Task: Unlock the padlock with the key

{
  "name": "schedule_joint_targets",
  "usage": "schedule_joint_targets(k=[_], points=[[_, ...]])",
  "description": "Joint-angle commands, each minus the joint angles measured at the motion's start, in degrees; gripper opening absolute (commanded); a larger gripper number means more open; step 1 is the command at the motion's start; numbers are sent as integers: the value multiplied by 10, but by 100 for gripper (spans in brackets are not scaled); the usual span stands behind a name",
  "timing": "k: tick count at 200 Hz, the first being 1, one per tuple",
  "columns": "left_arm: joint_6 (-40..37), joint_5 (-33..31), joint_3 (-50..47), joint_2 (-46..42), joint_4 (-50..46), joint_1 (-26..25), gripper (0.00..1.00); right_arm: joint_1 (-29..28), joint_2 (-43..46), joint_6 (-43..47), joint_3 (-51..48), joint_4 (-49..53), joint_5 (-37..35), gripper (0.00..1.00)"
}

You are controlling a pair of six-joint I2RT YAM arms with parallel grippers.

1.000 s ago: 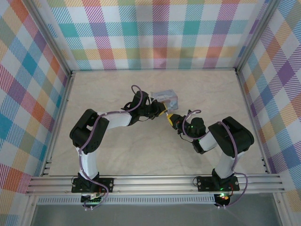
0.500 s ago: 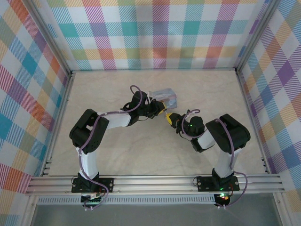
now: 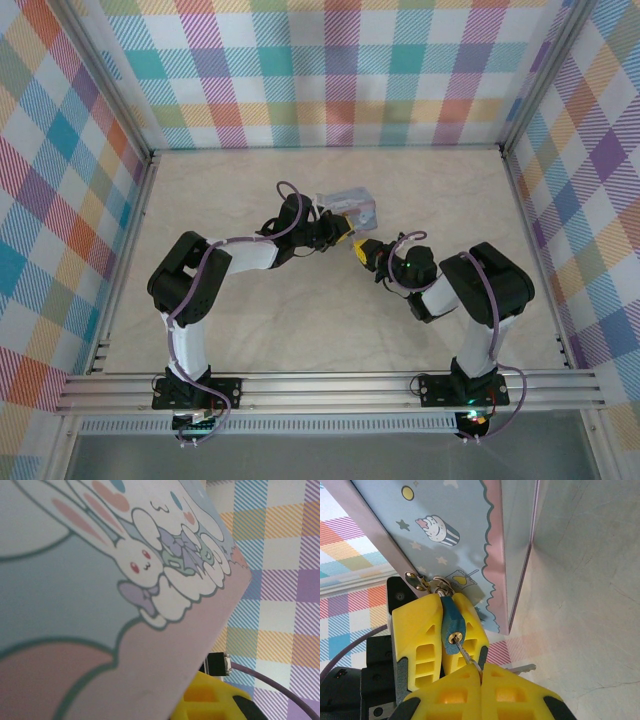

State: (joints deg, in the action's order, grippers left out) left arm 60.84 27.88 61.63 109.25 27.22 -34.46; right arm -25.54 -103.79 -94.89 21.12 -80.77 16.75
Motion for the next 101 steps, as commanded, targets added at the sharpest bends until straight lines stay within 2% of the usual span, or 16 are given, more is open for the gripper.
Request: schedule_joint_targets(k=[1,101], points=[[2,76,-3,-38,35,-18,9,6,-6,13,19,2,4,0],[-2,75,-1,-39,26,-18,9,16,28,137,26,55,26,0]])
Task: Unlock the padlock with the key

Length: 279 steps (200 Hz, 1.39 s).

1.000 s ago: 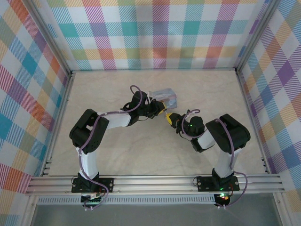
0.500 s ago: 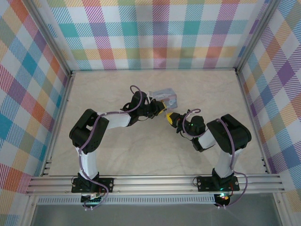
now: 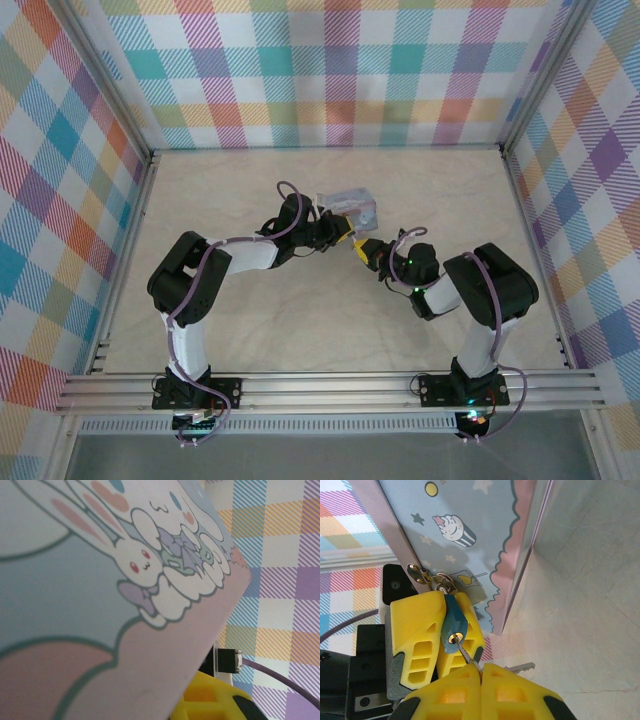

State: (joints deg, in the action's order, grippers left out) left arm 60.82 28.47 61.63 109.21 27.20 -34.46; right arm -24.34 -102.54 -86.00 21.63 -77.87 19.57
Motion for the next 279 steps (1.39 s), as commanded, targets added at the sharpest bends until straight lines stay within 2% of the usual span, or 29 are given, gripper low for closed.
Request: schedule_joint_targets(k=[1,34,68,125,203,238,279], points=[[-2,68,-1,-38,26,-17,9,3,16,49,21,28,-2,0],[-6,69,0,-37,21,-18,9,5,44,64,25,51,9,0],[-6,69,0,-38,22,-18,9,12,6,-17,29,-27,24,0],[-11,70,-2,-39,17,-18,9,15,-2,-87,42,-27,45,0],[-13,75,-4,-37,18,-18,9,26,-8,-114,47,-27,49,0],[-12,75,-3,-37,20,-18,9,32,-19,-170,56,-27,63,0],[-10,75,-5,-40,24,-18,9,31,-14,-139,65,-6,70,0]])
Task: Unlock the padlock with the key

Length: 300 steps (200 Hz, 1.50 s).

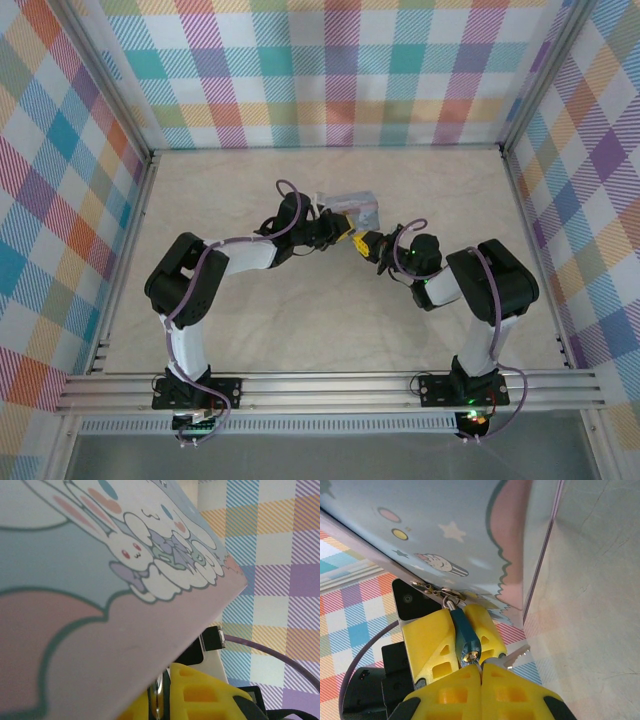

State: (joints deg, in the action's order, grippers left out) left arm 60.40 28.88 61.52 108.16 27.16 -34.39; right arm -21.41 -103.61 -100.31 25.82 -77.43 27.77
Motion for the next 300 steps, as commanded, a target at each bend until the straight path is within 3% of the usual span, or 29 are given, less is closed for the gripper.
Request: schedule_joint_targets(k=[1,50,177,215,258,284,300], points=[[-5,70,-4,-30,25,-19,9,1,-3,5,23,-10,-11,0],[-5,75,-3,-27,25,-20,7,1,27,57,29,56,-20,0],[-12,81,-5,-28,13,-24,7,1,9,64,30,54,-26,0],[-46,52,-1,-33,-39,-21,7,3,9,79,13,62,-20,0],[-97,17,18,-29,-124,-18,8,14,36,122,-39,102,-7,31],[-98,14,20,-22,-134,-18,8,20,87,173,-64,176,-1,34],[-99,12,22,-21,-141,-18,9,20,146,230,-60,289,-6,33]])
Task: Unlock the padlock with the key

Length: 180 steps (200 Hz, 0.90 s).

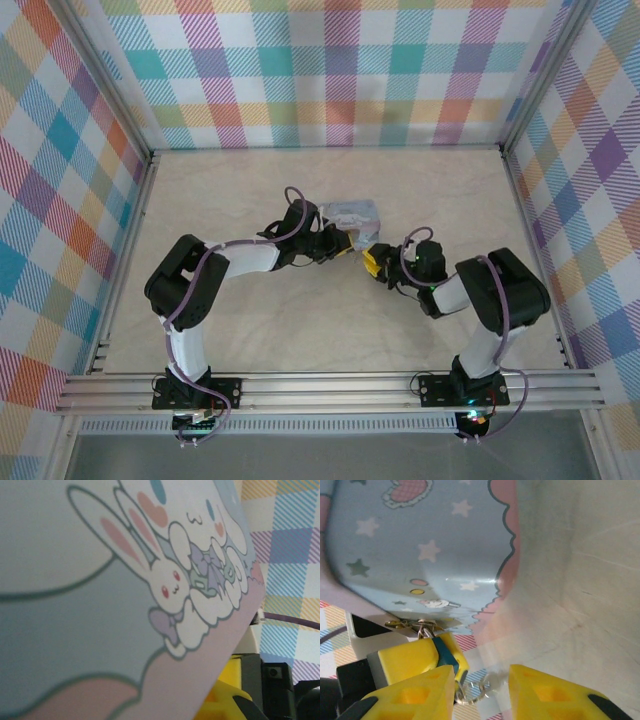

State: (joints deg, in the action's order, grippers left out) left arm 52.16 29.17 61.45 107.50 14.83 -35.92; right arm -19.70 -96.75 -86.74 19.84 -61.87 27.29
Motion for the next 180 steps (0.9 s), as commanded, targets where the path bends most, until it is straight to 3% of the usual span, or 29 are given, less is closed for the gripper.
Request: schedule_joint_targets(k=[1,41,73,126,180], points=[[-17,9,23,-14,-19,-3,9,2,82,98,0,142,-2,33],[-17,11,28,-18,-31,-3,9,-14,272,298,66,511,-86,35],[-13,15,27,-23,-33,-3,10,-37,326,422,130,664,-153,40],[-13,22,28,-26,-41,-3,10,-122,278,595,210,734,-242,47],[-14,31,35,-25,-47,-2,10,-172,205,668,247,716,-288,54]])
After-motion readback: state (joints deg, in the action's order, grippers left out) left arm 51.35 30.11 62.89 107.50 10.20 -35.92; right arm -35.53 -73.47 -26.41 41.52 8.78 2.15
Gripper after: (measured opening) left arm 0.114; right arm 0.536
